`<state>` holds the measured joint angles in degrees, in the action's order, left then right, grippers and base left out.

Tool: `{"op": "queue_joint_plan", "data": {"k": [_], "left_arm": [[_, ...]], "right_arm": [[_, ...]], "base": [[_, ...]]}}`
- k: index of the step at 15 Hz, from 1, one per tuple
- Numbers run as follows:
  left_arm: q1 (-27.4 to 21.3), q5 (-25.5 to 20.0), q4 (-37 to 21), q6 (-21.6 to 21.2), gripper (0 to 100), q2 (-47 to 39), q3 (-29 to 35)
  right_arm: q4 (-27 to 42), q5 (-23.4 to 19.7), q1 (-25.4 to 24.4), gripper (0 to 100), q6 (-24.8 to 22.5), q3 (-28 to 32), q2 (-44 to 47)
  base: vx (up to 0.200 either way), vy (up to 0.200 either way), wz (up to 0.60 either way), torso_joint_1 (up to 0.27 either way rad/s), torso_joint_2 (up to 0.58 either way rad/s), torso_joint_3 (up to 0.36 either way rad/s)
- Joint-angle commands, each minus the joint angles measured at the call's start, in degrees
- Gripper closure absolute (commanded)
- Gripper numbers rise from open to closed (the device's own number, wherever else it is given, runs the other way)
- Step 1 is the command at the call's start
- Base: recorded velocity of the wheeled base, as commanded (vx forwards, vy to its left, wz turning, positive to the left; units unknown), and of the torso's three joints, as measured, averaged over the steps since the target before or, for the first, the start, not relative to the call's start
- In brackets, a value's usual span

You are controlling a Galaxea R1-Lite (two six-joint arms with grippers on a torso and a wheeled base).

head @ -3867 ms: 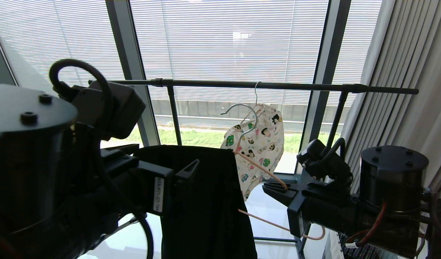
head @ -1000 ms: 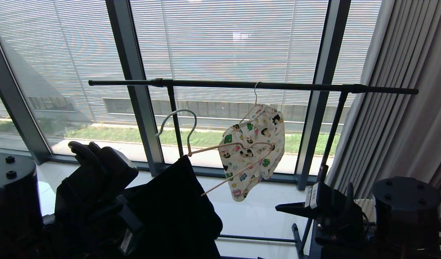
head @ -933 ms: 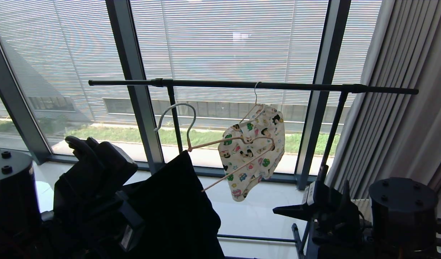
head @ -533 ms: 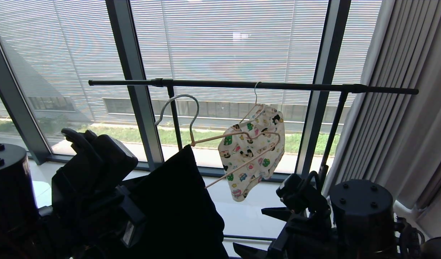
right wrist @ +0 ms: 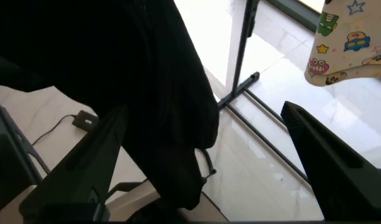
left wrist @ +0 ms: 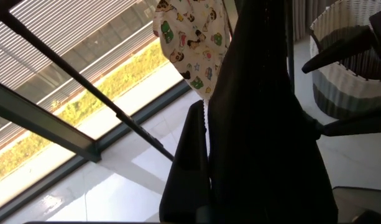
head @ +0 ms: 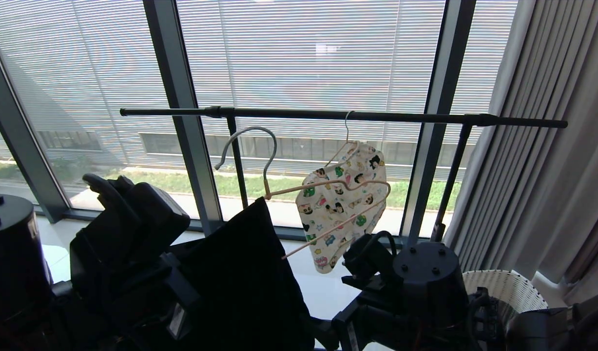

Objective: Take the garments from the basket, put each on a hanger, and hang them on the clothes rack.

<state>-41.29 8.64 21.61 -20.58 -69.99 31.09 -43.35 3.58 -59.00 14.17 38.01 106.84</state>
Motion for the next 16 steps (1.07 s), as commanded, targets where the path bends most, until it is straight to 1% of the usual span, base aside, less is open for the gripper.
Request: {"op": "queue_joint_plan", "data": {"k": [1,3,6,8,9,10,11,12,13,15,16], "left_arm": [[-2.48,1.20,0.01,0.01,100,-0.15,-0.24],[-2.74,1.99,0.01,0.19,100,-0.50,-0.15],[-2.92,1.99,0.01,0.19,100,-0.50,-0.06],[-3.53,2.08,0.01,0.10,100,-0.50,0.03],[-3.71,2.08,0.01,0.10,100,-0.50,0.03],[-3.71,2.43,0.01,0.10,100,-0.24,-0.24],[-3.71,2.61,0.01,0.10,100,-0.15,-0.32],[-3.71,3.66,0.01,0.10,100,-0.06,-0.85],[-3.62,4.72,0.01,0.10,100,0.11,-1.38],[-3.53,6.83,-0.08,0.01,100,0.90,-3.75],[-3.53,7.09,-0.08,0.01,100,0.99,-4.54]], "right_arm": [[0.02,2.22,-0.06,0,-0.02,0.31,2.94],[0.02,4.85,0.20,0,0.16,0.13,3.29],[0.02,6.96,0.64,0,0.07,-0.04,3.55],[0.02,10.39,0.64,0,-0.28,0.13,4.96],[0.02,11.01,0.64,0,-0.37,0.05,5.31],[0.02,13.38,1.52,0,-1.42,0.05,5.75],[0.02,14.79,2.58,0,-2.48,0.05,5.84],[0.02,16.98,4.69,0,-4.59,0.05,6.01],[0.02,18.12,7.15,0,-6.34,0.05,5.93],[0.02,18.65,11.54,0,-9.77,0.13,5.13],[0.02,18.65,12.33,0,-10.47,0.13,4.78]], "base": [[0.000,0.000,0.00,0.000,0.00,0.000],[0.000,0.000,0.00,0.000,0.00,0.000],[0.000,0.000,0.00,0.000,0.00,0.000],[0.000,0.000,0.00,0.000,0.00,0.000],[0.000,0.000,0.00,0.000,0.00,0.000],[0.000,0.000,0.00,0.000,0.00,0.000],[0.000,0.000,0.00,0.000,0.00,0.000],[0.000,0.000,0.00,0.000,0.00,0.000],[0.000,0.000,0.00,0.000,0.00,0.000],[0.000,0.000,0.00,0.000,0.00,0.000],[0.000,0.000,0.00,0.000,0.00,0.000]]}}
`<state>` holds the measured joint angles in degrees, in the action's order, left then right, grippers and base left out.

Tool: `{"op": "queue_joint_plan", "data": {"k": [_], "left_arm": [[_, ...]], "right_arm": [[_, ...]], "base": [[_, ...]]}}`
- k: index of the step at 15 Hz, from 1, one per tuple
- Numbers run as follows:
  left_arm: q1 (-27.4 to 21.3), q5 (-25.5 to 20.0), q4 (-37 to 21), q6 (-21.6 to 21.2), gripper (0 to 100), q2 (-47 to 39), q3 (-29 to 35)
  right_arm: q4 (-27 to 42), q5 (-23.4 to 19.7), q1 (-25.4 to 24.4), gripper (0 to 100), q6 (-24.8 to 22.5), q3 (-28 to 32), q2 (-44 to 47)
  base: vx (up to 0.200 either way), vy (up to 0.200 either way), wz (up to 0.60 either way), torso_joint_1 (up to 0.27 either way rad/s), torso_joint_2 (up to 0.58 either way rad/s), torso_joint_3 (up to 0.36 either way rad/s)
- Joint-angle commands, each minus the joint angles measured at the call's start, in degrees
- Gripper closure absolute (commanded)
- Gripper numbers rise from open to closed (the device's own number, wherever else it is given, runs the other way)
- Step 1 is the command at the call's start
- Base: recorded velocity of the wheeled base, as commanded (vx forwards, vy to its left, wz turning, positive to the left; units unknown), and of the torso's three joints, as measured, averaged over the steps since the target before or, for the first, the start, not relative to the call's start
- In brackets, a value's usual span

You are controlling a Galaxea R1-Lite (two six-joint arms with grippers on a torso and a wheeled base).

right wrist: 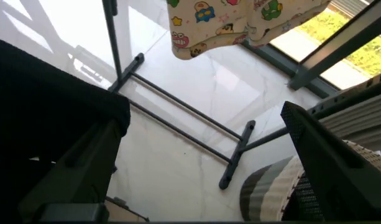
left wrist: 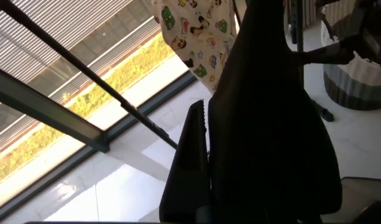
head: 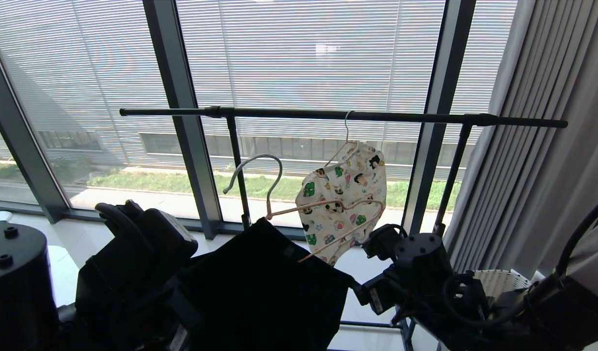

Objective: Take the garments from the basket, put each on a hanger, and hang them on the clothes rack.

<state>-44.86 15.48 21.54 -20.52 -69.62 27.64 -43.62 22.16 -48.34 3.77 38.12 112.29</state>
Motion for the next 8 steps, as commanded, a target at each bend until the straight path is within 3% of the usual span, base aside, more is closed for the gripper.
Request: {"op": "queue_joint_plan", "data": {"k": [1,8], "left_arm": [[0.04,0.34,-0.01,0.21,100,0.80,-3.38],[-0.05,-0.10,-0.18,0.13,100,1.77,-7.16]], "right_arm": [[-1.82,-0.01,3.60,0,-1.83,0.02,-1.11],[-3.58,-0.54,6.85,0,-5.09,0.46,-2.78]], "base": [[0.000,0.000,0.00,0.000,0.00,0.000],[0.000,0.000,0.00,0.000,0.00,0.000]]}}
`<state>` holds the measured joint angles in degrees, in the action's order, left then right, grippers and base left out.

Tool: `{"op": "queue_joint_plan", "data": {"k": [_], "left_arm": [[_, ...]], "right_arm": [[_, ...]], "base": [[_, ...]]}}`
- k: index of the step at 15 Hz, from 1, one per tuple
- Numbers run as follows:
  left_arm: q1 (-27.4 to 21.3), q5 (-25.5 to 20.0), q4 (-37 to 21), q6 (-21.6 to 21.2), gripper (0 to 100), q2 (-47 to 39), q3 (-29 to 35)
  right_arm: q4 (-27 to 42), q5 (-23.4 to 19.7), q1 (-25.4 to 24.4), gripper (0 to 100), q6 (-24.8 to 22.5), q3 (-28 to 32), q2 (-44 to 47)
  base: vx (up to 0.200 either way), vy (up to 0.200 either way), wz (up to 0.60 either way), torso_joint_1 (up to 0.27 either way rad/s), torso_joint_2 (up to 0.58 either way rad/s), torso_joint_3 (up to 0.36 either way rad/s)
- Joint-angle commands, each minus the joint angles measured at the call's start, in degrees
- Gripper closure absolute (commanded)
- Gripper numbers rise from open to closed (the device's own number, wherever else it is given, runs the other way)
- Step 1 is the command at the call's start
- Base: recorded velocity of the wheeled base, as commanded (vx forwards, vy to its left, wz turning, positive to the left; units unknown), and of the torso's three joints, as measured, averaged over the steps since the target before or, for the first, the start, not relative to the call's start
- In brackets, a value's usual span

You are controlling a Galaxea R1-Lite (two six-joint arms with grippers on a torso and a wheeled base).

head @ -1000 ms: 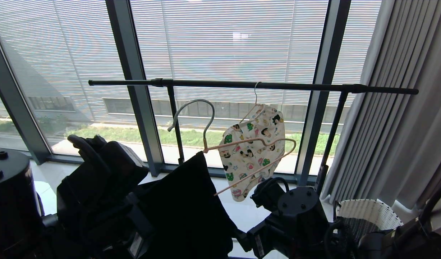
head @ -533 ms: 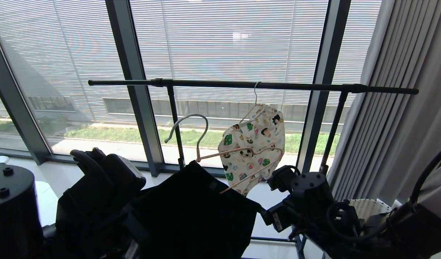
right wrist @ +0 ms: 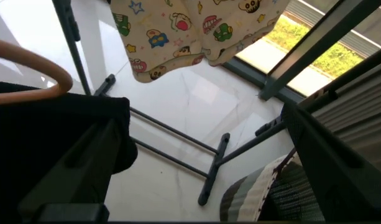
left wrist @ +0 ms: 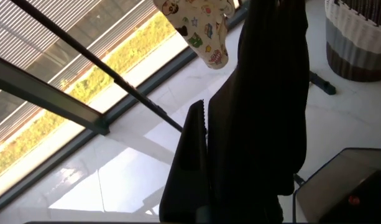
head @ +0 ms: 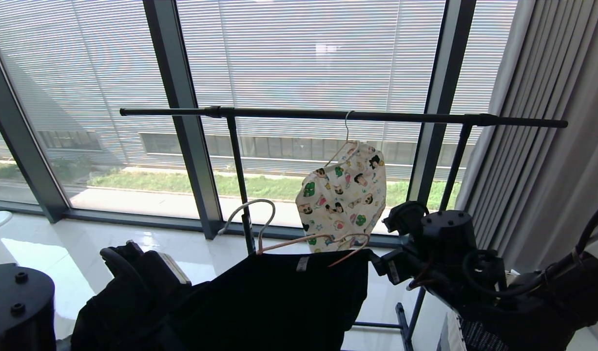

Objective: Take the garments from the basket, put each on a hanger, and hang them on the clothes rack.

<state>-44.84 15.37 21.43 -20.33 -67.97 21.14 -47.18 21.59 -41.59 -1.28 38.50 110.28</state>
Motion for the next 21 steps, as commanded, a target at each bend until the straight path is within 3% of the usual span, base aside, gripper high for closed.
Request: {"op": "queue_joint_plan", "data": {"k": [1,4,7,10,14,17,21], "left_arm": [[-0.25,-0.17,-0.07,-0.06,100,0.21,-1.36],[-1.13,-2.63,-0.34,-0.14,100,-0.93,-2.59],[-0.95,-2.28,-0.43,-0.06,100,-4.45,-2.59],[-0.34,0.01,-0.34,0.21,100,-10.86,-2.07],[-0.08,0.10,-0.07,1.26,100,-12.97,0.13],[0.45,0.10,0.37,2.67,100,-13.24,0.13],[0.10,-0.52,7.75,4.25,100,-12.97,-0.22]], "right_arm": [[-0.02,0.03,0.11,0,-0.04,0.44,-0.94],[0.24,-2.43,1.43,0,-0.83,2.63,-2.08],[1.47,-5.68,2.92,0,-1.97,4.57,-4.19],[11.49,-12.36,4.94,0,-1.97,10.28,-9.73],[29.34,-24.67,6.88,0,-2.50,15.91,-17.29],[32.15,-26.25,9.69,0,-7.16,18.46,-17.20],[36.63,-34.60,8.20,0,-10.76,18.81,-19.84]], "base": [[0.000,0.000,0.00,0.000,0.00,0.000],[0.000,0.000,0.00,0.000,0.00,0.000],[0.000,0.000,0.00,0.000,0.00,0.000],[0.000,0.000,0.00,0.000,0.00,0.000],[0.000,0.000,0.00,0.000,0.00,0.000],[0.000,0.000,0.00,0.000,0.00,0.000],[0.000,0.000,0.00,0.000,0.00,0.000]]}}
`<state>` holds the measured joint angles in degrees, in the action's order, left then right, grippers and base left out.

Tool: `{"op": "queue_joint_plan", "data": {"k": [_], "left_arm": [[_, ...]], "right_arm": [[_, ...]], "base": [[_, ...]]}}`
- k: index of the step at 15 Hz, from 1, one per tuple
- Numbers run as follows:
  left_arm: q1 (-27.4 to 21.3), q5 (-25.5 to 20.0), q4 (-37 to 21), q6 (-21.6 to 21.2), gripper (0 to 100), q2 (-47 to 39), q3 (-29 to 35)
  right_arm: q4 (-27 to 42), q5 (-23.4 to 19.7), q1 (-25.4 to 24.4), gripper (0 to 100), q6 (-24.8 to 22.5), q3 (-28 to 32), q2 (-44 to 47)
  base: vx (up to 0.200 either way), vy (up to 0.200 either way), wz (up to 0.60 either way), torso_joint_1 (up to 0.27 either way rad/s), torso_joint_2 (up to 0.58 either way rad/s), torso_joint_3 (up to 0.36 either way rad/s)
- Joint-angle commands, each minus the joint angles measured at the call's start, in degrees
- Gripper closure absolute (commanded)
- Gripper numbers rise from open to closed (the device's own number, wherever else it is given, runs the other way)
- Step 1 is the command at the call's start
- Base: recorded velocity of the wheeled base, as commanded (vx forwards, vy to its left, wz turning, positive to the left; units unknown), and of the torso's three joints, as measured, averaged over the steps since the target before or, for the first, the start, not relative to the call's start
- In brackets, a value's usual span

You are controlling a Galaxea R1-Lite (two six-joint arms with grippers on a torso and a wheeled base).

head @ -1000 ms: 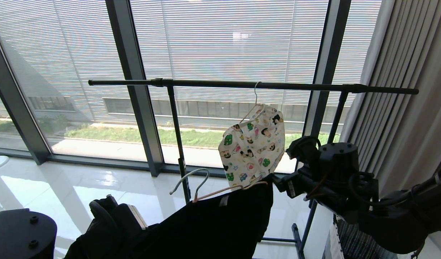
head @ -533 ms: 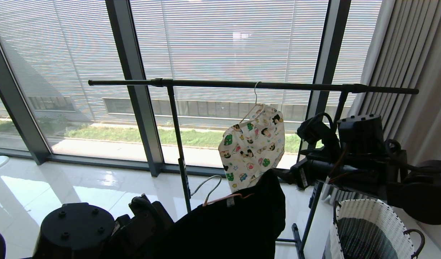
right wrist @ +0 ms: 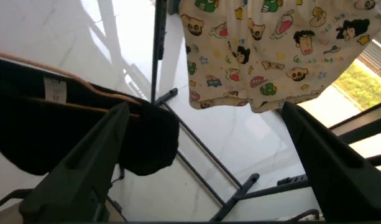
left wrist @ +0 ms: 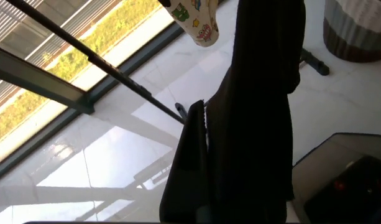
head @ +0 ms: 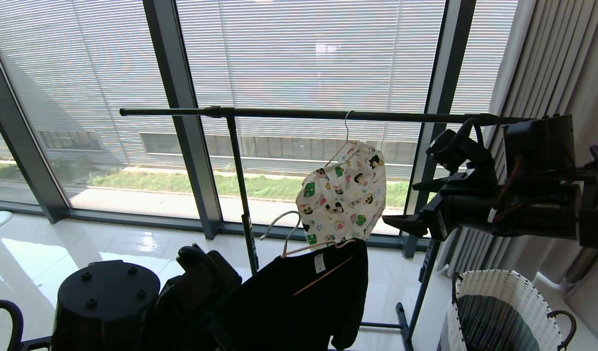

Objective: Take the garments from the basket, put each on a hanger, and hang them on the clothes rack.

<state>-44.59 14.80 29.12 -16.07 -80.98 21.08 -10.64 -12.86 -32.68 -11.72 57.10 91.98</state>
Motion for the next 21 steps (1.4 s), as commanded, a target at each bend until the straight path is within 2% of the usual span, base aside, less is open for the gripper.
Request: {"op": "queue_joint_plan", "data": {"k": [1,3,4,6,8,13,18,21], "left_arm": [[-0.76,-1.09,0.67,-0.10,100,0.47,-0.07],[-1.73,-5.40,0.76,-0.90,100,1.97,-0.34],[-2.25,-6.98,0.76,-2.92,100,2.32,-0.86],[-2.96,-7.42,0.76,-5.55,100,2.41,-0.95],[-3.57,-7.86,0.76,-5.64,100,2.23,-0.95],[-4.71,-7.86,0.85,-5.55,100,2.32,-0.77],[-7.44,-7.86,0.94,-5.55,100,3.11,-0.69],[-7.53,-7.86,0.94,-5.55,100,3.11,-0.69]], "right_arm": [[3.61,-3.49,-1.77,0,-2.61,0.38,-2.77],[10.73,-7.62,-3.79,0,-9.11,1.17,-3.82],[16.09,-9.81,-5.46,0,-14.74,2.49,-3.91],[24.18,-11.40,-8.36,0,-21.60,4.69,-3.21],[28.40,-11.92,-10.82,0,-25.29,6.44,-1.10],[29.01,-11.40,-15.04,0,-25.37,9.52,5.93],[28.84,-8.67,-13.81,0,-25.29,9.87,9.27],[28.84,-8.50,-13.20,0,-25.29,9.87,9.71]], "base": [[0.000,0.000,0.00,0.000,0.00,0.000],[0.000,0.000,0.00,0.000,0.00,0.000],[0.000,0.000,0.00,0.000,0.00,0.000],[0.000,0.000,0.00,0.000,0.00,0.000],[0.000,0.000,0.00,0.000,0.00,0.000],[0.000,0.000,0.00,0.000,0.00,0.000],[0.000,0.000,0.00,0.000,0.00,0.000],[0.000,0.000,0.00,0.000,0.00,0.000]]}}
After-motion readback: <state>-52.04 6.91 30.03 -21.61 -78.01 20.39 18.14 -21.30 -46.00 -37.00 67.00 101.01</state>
